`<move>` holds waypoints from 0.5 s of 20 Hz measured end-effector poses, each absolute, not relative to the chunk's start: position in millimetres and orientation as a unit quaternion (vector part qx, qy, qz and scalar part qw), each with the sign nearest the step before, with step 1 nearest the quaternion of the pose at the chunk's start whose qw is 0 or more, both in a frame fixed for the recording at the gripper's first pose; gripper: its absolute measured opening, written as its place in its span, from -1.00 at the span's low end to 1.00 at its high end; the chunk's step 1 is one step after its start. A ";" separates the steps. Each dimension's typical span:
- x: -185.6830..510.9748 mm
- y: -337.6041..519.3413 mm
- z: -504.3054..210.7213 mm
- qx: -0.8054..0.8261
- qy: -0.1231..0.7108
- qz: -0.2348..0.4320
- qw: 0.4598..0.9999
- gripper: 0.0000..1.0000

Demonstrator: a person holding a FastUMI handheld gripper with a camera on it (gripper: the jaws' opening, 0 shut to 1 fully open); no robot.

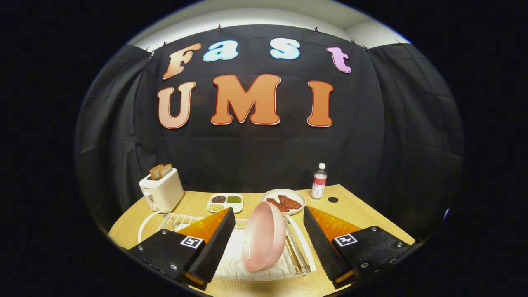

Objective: Take the plate from the dish rack, then take the spoon from the basket and place it into the plate.

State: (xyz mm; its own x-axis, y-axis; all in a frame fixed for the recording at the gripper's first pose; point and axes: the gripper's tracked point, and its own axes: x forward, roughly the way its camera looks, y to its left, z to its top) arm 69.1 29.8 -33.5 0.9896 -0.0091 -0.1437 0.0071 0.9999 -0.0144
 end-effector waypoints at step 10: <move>129.2 14.4 -104.8 0.061 0.192 -0.003 0.980 0.72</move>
